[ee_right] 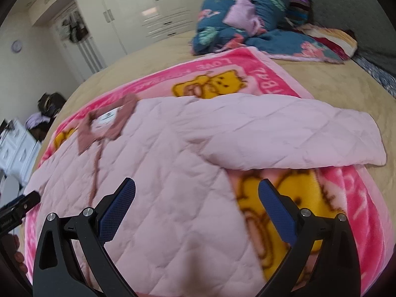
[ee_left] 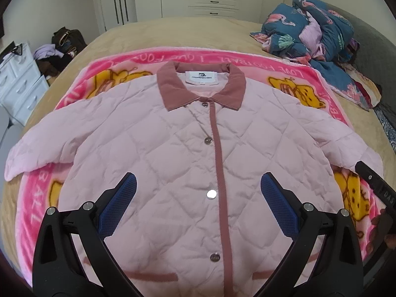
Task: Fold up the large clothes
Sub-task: 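Move the right tool to the sleeve cuff nearest it and grasp it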
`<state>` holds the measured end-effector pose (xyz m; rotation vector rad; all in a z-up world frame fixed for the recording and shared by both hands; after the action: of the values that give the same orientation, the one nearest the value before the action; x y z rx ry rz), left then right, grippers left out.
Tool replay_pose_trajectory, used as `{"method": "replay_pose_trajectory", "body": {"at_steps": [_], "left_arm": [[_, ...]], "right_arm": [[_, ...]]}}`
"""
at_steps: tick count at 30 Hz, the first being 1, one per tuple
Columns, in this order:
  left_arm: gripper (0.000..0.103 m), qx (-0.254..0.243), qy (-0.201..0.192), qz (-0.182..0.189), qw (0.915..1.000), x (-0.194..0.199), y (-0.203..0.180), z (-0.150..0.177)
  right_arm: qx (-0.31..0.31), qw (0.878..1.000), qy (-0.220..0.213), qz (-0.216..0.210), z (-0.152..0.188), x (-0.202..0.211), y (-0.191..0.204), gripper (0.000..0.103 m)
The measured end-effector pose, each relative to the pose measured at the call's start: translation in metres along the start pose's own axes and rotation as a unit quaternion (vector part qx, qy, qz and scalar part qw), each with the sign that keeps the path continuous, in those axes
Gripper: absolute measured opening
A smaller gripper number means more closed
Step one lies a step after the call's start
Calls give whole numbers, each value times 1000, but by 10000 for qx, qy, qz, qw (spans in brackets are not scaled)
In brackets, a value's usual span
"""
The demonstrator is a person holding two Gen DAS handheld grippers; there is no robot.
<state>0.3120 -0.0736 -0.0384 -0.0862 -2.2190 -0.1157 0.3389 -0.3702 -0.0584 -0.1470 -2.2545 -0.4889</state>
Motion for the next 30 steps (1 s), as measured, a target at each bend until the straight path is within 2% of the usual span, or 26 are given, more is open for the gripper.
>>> {"method": "replay_pose_trajectory", "body": {"at_steps": [8, 15, 24, 30], "left_arm": [[94, -143, 12, 102, 9998, -17, -18, -7], [94, -142, 84, 48, 9999, -28, -23, -5], [94, -148, 151, 105, 9997, -38, -30, -6], [94, -101, 146, 2, 9998, -37, -22, -7]], "right_arm": [[-705, 9964, -129, 459, -23, -12, -71, 99], [-1635, 9829, -119, 836, -30, -25, -151, 99], [-2680, 9562, -152, 1165, -29, -34, -239, 99], [-3252, 9356, -276, 1347, -36, -39, -289, 99]]}}
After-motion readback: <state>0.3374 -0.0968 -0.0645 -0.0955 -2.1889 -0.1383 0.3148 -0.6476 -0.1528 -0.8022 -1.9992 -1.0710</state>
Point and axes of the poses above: each gripper's, at about its wrist camera, not at the fingertips, and x roughly against the way its jaws point, y to its left, z to its underside, the point moved 9 cm from there along -x, roughly the way its jaws point, and after that the axes turned 6 degrees about -x, right-handed, at the moved point
